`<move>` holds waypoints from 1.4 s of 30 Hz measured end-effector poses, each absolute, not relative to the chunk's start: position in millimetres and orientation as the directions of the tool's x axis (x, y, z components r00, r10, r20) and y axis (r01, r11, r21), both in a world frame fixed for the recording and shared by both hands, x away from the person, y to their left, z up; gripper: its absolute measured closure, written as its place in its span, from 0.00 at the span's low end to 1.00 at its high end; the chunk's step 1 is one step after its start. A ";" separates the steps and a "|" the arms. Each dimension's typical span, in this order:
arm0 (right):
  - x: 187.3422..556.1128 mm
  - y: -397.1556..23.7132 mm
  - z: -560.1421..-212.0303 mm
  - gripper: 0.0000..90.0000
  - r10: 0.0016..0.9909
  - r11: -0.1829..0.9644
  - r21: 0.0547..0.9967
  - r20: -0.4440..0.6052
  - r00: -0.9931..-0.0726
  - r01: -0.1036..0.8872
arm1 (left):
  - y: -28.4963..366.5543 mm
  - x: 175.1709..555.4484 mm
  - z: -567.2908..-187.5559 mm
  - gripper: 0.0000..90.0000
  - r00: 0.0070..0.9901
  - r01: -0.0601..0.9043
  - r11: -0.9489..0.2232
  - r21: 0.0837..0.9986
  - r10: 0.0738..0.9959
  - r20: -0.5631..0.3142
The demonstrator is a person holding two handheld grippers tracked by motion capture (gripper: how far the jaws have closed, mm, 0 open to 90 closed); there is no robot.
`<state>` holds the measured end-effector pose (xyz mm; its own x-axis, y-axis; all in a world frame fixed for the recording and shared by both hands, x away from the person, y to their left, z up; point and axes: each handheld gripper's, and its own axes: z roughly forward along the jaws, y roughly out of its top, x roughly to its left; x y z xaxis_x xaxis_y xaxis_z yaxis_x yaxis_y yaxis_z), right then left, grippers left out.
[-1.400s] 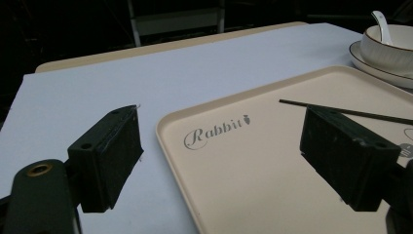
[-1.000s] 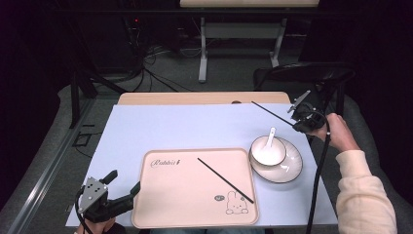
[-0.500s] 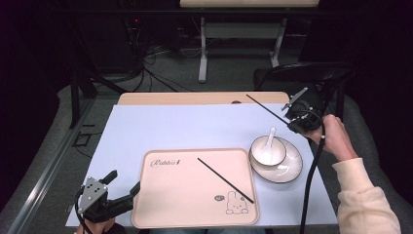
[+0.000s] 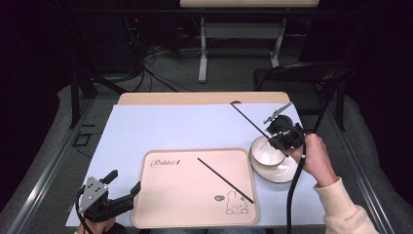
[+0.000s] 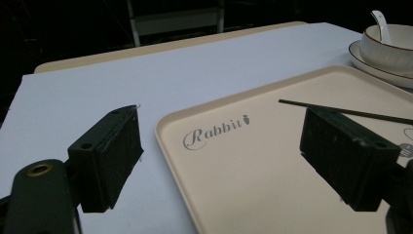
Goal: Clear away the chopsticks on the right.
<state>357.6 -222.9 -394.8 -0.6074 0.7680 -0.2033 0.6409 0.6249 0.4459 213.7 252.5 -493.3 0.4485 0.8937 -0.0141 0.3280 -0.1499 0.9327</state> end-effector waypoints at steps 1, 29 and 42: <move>355.4 -218.9 -397.5 0.95 0.766 0.625 0.446 -0.189 -0.615 0.641 | 252.6 213.5 -493.3 0.17 0.447 0.328 -0.149 0.933 0.894 -0.014; 325.2 -166.2 -495.4 0.95 0.776 0.596 0.351 -0.021 -0.630 0.722 | 253.5 212.8 -493.1 0.17 0.454 0.321 -0.149 0.935 0.891 -0.014; 325.9 -162.7 -519.6 0.94 0.811 0.551 0.317 0.016 -0.585 0.772 | 253.5 212.1 -493.0 0.17 0.456 0.314 -0.146 0.938 0.890 -0.014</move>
<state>325.9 -162.7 -519.6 -0.5848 0.8110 0.0159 0.7722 0.5506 0.3169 212.1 253.5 -493.0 0.4556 0.8901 -0.0139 0.3144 -0.1463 0.9379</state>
